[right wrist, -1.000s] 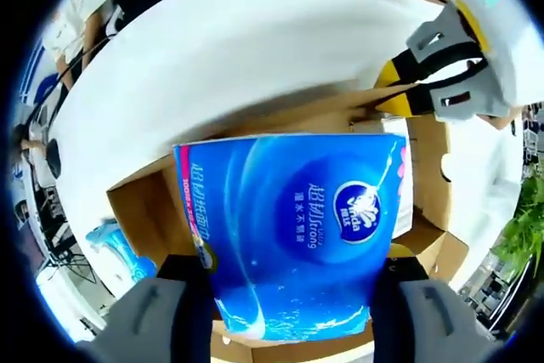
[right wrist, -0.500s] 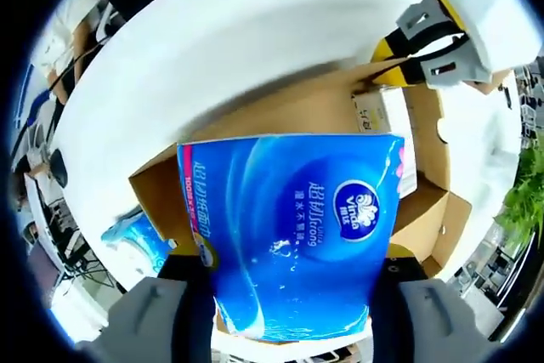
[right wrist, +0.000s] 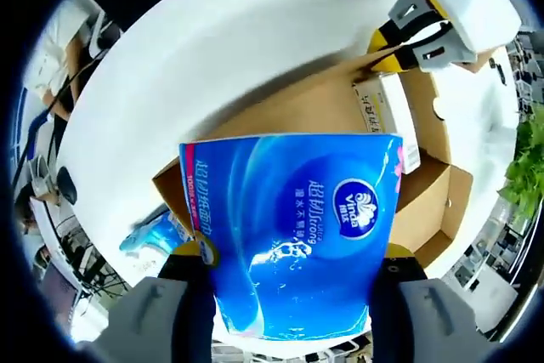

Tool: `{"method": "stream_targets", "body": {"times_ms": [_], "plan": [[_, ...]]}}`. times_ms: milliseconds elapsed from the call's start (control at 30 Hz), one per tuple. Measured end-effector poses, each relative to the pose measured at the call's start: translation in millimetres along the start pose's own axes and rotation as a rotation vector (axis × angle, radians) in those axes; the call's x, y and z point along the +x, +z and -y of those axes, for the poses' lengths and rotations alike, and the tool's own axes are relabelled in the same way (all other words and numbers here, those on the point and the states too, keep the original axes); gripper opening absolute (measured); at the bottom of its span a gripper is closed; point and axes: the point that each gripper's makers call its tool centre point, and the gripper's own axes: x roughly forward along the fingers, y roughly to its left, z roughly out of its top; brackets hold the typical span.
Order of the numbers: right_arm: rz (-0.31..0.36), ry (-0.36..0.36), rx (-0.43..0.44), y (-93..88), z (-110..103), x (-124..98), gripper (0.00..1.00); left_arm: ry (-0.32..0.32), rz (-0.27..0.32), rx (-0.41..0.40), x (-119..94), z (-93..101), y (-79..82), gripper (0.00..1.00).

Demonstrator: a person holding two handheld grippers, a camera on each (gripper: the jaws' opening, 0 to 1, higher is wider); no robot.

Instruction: Operate the shoe box by opening the lid, removing the specified soft item, and placing it in the target area until the item is outside and the box remains undamaged.

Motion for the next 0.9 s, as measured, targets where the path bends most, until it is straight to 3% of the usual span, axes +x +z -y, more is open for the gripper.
{"method": "stream_targets", "body": {"times_ms": [467, 900], "plan": [[-0.030, 0.004, 0.122, -9.3, -30.0, -14.7, 0.73, 0.002, -0.001, -0.003, -0.1, 0.6, -0.4, 0.04], [-0.048, 0.008, 0.194, -6.5, -47.6, -25.2, 0.73, 0.003, 0.000, -0.003, 0.3, 0.2, -0.8, 0.04]]}}
